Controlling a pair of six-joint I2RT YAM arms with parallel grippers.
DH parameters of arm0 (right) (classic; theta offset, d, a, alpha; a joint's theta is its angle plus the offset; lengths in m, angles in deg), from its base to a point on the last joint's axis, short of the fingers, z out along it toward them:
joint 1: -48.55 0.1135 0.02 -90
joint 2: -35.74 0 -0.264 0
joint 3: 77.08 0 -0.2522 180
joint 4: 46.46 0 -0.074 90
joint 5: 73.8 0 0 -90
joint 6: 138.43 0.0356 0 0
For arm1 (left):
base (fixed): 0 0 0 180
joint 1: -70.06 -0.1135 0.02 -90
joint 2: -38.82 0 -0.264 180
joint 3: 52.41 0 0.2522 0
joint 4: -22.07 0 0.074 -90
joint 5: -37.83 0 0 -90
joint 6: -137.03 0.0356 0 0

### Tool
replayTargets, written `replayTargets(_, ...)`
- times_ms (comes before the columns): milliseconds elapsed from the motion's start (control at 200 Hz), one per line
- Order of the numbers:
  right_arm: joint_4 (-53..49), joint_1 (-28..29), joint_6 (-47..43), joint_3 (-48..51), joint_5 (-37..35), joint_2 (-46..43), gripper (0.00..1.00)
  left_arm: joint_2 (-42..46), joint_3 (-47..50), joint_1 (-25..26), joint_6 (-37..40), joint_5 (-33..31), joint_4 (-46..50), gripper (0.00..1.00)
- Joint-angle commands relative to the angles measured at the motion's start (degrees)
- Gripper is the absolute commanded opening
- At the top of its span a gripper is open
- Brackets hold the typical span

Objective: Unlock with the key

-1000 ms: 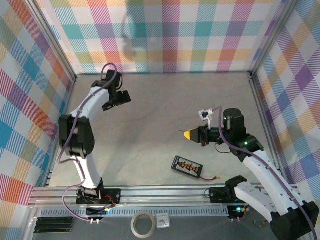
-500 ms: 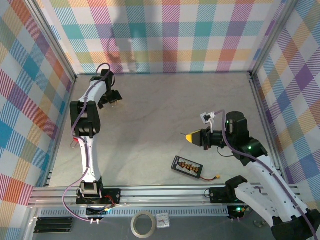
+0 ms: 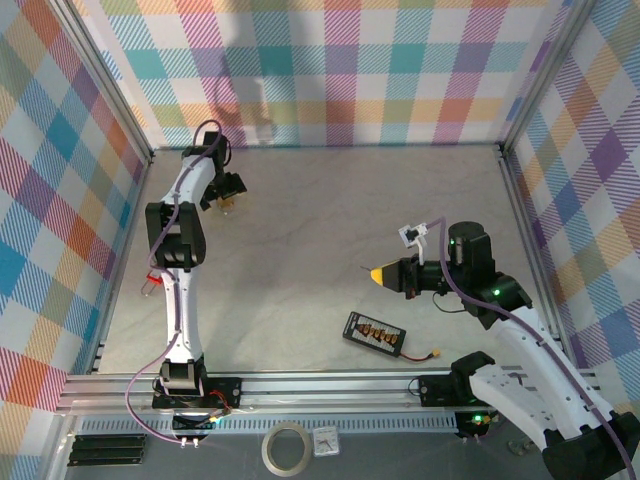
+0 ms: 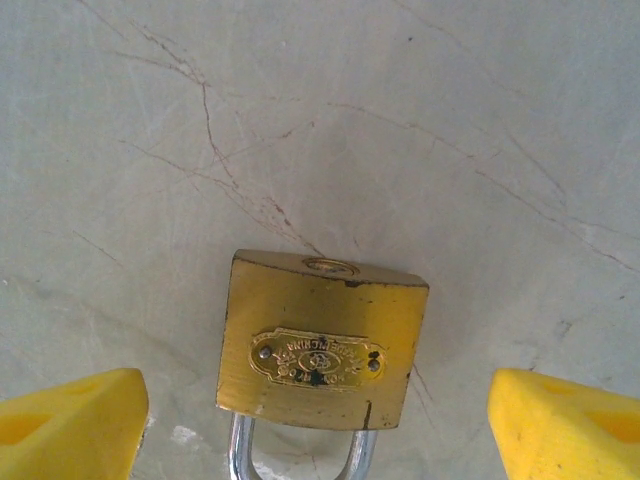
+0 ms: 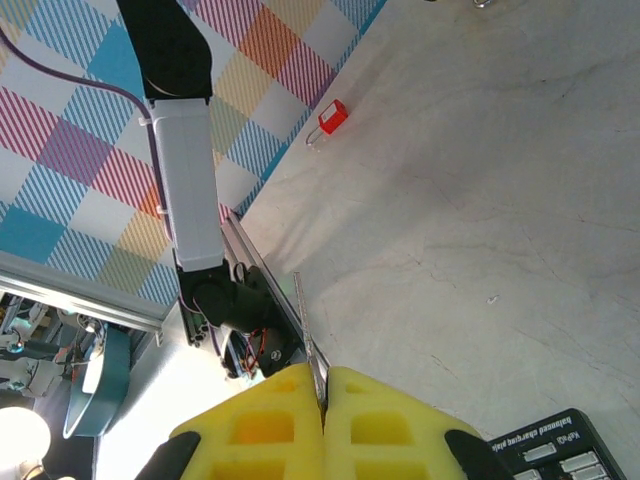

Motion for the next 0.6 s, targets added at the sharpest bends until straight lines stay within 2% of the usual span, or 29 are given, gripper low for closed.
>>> replayTargets(0,-1.27,0.32,-0.26,-0.27,-0.12,-0.66,0.0,-2.17,-3.64,-0.49,0.93,-0.29,3.74,0.85)
replayTargets(405,-1.16,0.35,0.23,0.14,-0.86,-0.52,0.0,-5.15,-5.09,-0.44,2.39,0.32,5.41,0.73)
replayTargets(595,-1.47,0.35,0.34,0.02,-1.27,-0.44,0.0,-5.62,-5.71,-0.49,3.94,0.74,5.29,0.72)
